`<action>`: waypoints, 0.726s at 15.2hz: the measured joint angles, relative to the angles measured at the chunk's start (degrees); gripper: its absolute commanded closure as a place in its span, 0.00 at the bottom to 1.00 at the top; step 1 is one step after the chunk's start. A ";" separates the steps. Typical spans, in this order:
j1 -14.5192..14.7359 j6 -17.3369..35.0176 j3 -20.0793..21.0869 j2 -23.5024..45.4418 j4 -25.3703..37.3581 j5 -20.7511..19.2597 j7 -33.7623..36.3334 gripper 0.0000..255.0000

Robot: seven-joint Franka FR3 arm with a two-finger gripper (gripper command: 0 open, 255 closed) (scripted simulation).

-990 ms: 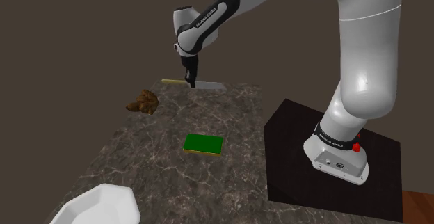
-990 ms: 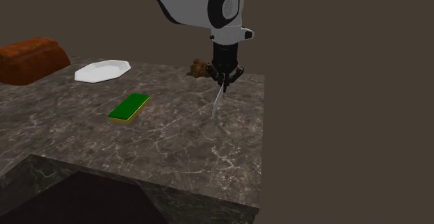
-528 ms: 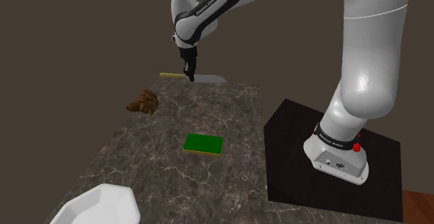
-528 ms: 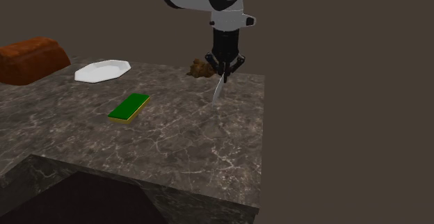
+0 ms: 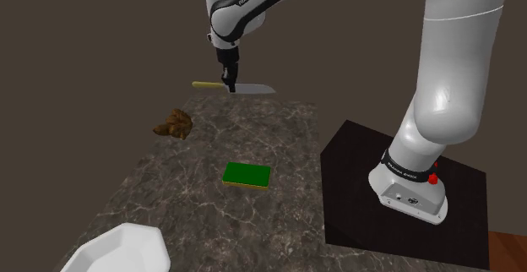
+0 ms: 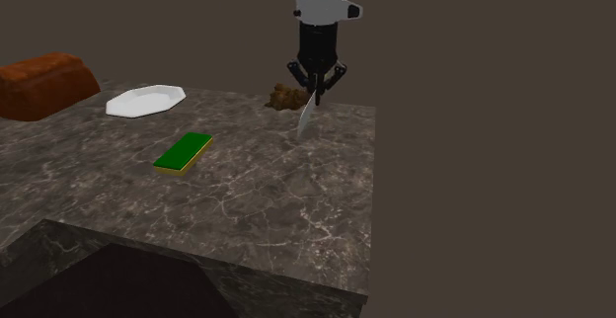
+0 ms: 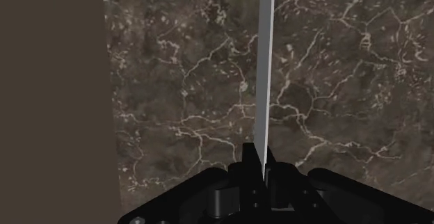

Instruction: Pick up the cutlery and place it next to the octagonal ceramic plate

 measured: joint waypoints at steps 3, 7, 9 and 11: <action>1.51 1.07 0.96 -3.27 -4.33 0.06 2.42 1.00; 4.01 2.95 2.72 -7.51 -10.43 0.25 6.63 1.00; 5.34 3.45 3.76 -9.50 -12.89 0.43 8.92 1.00; 6.58 4.16 4.82 -11.58 -15.63 0.69 11.12 1.00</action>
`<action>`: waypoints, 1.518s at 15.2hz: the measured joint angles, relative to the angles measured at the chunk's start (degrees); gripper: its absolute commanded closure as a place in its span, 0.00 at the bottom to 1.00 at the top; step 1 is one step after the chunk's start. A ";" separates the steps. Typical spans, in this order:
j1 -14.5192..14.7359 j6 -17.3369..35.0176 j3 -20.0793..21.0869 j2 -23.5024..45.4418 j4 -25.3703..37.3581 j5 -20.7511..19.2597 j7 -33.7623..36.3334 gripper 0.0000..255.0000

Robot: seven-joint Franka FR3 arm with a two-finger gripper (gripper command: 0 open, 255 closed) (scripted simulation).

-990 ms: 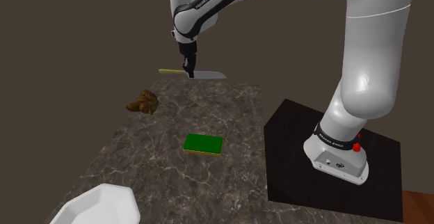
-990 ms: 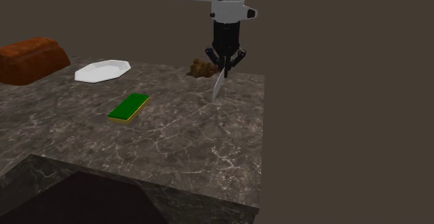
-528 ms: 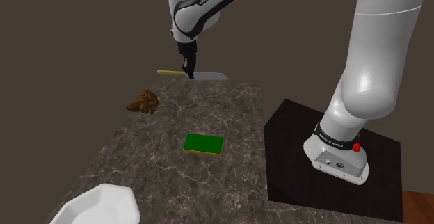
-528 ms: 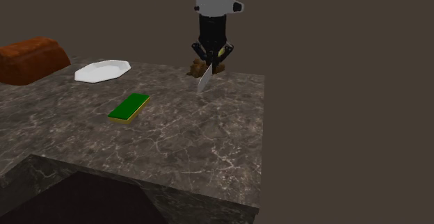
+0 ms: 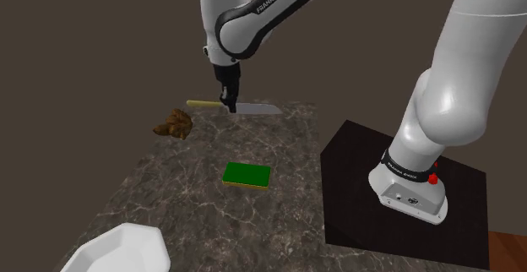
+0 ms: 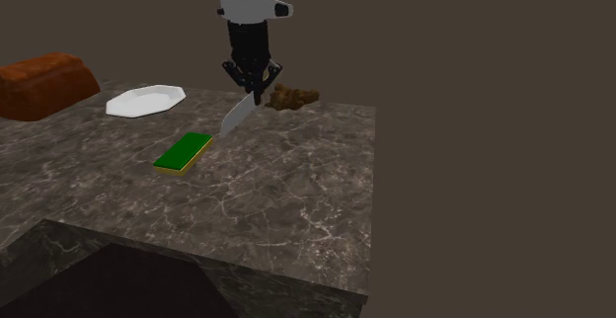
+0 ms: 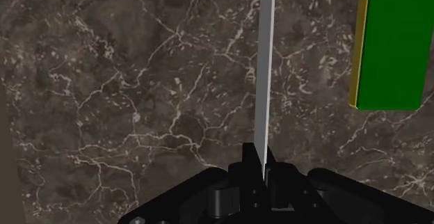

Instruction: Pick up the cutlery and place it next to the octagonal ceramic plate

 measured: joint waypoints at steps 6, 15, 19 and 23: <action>3.97 1.51 3.68 -4.37 -5.75 0.89 7.14 1.00; 10.37 2.42 10.21 -7.31 -9.28 2.17 19.24 1.00; 13.26 2.52 13.27 -7.45 -9.35 2.38 25.04 1.00; 16.06 2.22 16.26 -6.53 -8.10 2.00 31.06 1.00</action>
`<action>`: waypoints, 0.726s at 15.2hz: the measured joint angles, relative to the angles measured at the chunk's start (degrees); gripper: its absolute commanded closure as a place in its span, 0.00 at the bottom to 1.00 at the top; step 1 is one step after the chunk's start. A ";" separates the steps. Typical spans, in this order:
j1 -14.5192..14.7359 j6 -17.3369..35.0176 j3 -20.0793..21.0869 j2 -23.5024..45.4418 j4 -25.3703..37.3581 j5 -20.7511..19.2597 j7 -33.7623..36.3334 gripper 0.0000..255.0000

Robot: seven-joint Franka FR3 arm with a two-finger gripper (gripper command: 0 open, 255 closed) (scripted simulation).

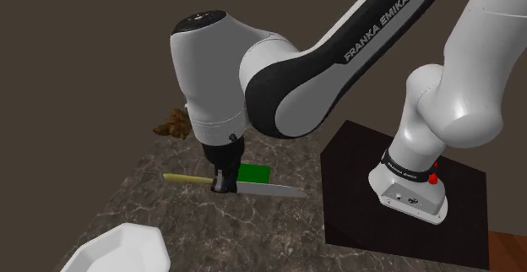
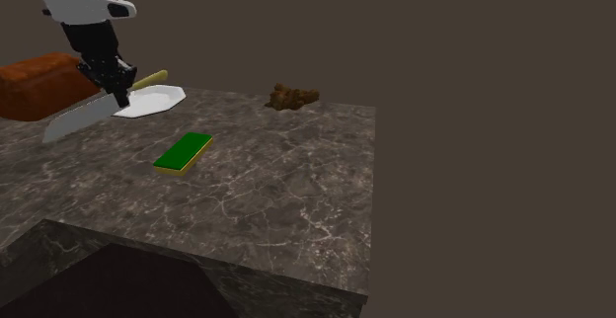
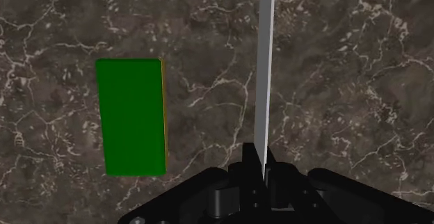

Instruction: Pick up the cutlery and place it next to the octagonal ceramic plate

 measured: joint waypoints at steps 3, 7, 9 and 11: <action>2.16 -0.19 2.21 1.19 1.34 -0.68 4.81 1.00; 5.26 -0.33 5.01 3.68 3.70 -2.29 11.64 1.00; 6.27 0.11 5.69 5.49 4.83 -3.48 14.08 1.00; 6.57 1.33 5.74 6.64 4.58 -4.29 15.00 1.00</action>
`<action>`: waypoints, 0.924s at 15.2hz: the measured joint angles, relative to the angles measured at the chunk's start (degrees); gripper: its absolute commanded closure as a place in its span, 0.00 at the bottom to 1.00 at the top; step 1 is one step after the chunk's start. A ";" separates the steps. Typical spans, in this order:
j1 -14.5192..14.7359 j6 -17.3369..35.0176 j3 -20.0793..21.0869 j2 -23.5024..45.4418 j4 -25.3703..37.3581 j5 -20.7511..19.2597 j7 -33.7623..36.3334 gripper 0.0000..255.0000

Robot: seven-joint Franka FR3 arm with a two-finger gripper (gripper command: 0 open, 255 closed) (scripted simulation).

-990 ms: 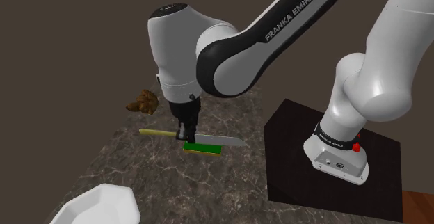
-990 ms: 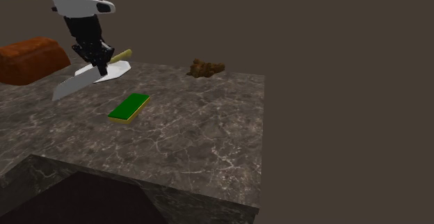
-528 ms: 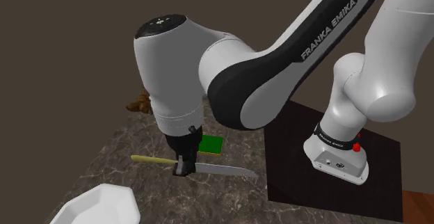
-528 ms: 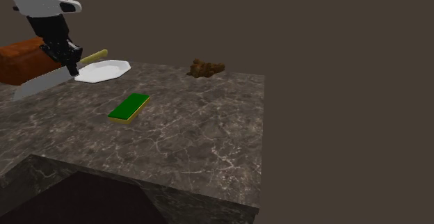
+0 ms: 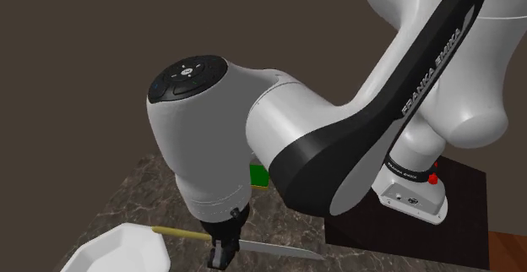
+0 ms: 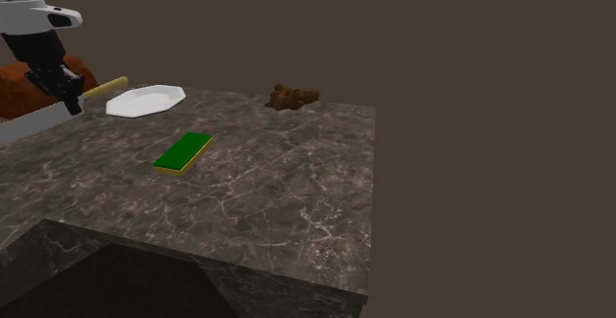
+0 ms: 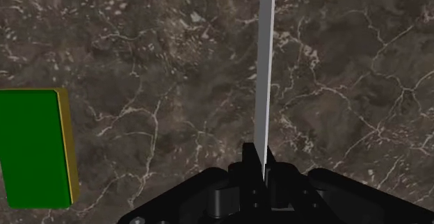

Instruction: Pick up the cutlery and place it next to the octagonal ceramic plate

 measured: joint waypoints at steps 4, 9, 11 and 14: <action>0.32 2.81 -0.24 2.12 -1.03 -1.55 1.14 1.00; 0.79 6.50 -0.82 4.95 -2.33 -3.76 2.62 1.00; 1.02 7.53 -1.12 6.08 -2.39 -4.65 3.20 1.00; 1.62 9.70 -1.70 8.16 -2.80 -6.35 4.50 1.00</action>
